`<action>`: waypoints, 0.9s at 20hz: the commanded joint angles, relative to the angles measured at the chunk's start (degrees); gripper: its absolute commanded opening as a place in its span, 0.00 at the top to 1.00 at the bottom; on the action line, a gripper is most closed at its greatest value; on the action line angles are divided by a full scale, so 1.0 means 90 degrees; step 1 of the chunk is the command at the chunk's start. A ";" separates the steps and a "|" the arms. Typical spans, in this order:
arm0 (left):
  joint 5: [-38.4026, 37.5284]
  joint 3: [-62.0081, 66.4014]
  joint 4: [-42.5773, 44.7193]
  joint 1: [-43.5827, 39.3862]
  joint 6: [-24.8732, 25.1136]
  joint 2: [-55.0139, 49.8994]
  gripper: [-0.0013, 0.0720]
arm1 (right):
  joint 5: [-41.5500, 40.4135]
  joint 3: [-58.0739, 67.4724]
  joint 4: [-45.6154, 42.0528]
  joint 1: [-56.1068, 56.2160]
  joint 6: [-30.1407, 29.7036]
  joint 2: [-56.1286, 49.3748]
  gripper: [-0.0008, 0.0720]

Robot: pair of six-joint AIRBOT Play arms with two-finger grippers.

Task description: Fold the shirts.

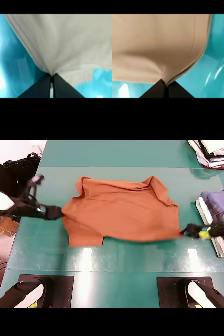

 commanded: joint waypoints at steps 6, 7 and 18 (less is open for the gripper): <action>-0.0457 0.4823 0.0024 0.0002 -0.0007 0.0600 0.95 | -0.0585 0.5003 0.0032 0.0250 0.0129 0.0665 0.97; -0.0406 0.5493 0.0024 0.0002 -0.0005 0.0600 0.95 | -0.0566 0.5612 0.0032 0.0148 0.0129 0.0622 0.97; 0.0155 0.7941 -0.0036 0.0002 -0.0126 0.0559 0.95 | 0.0066 0.8446 0.0066 -0.1343 0.0367 0.0160 0.97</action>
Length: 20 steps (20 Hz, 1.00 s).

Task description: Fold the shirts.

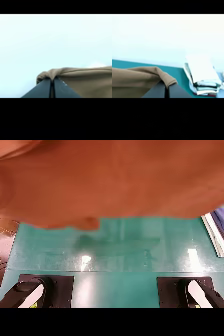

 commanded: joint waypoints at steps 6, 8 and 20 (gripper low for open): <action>-0.0413 -0.3325 0.0061 0.0005 -0.0022 -0.0668 0.95 | 0.0821 -0.1795 -0.0083 0.0578 0.0061 -0.1115 0.97; -0.0563 -0.4112 0.0063 0.0005 0.0010 -0.1287 0.95 | 0.0884 -0.2285 -0.0452 0.1054 0.0066 -0.1785 0.97; 0.2652 -0.4665 -0.0073 0.0007 0.0481 -0.4473 0.95 | 0.0019 -0.1044 -0.0828 0.1889 0.0068 -0.5826 0.97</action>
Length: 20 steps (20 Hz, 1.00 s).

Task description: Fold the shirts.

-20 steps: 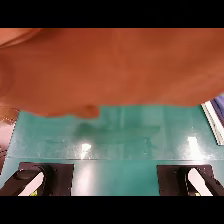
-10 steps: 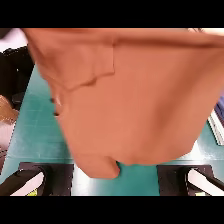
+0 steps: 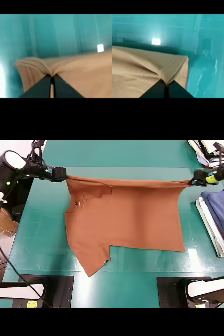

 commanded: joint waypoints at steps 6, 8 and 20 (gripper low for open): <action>-0.1117 -0.0240 0.0204 0.0005 0.0423 -0.0325 0.95 | 0.0850 0.0597 -0.0272 0.0090 -0.0012 -0.0639 0.97; -0.1314 -0.0685 0.0291 0.0005 0.0512 -0.0323 0.95 | 0.0675 -0.0104 -0.0267 0.0092 -0.0010 -0.0381 0.97; -0.1562 -0.1503 0.0551 0.0007 -0.0165 -0.0124 0.32 | -0.0044 -0.2939 -0.0250 -0.0002 -0.0012 0.1044 0.49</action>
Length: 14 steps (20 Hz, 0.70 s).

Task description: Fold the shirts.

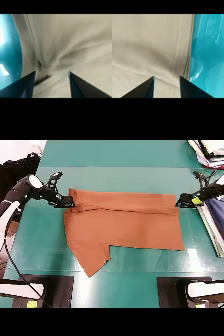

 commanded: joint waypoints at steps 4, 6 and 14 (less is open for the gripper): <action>-0.1127 -0.0602 0.0670 -0.0002 -0.0559 0.1122 0.32 | 0.0726 -0.0223 0.0002 -0.0583 -0.0002 0.1100 0.49; -0.1258 -0.1394 0.0520 -0.0002 -0.0702 0.1841 0.32 | 0.0782 -0.0223 0.0005 -0.0682 -0.0002 0.1520 0.49; -0.1302 -0.4745 -0.0916 -0.0002 -0.0886 0.4039 0.32 | 0.0809 -0.0223 0.0012 -0.0741 0.0000 0.2249 0.49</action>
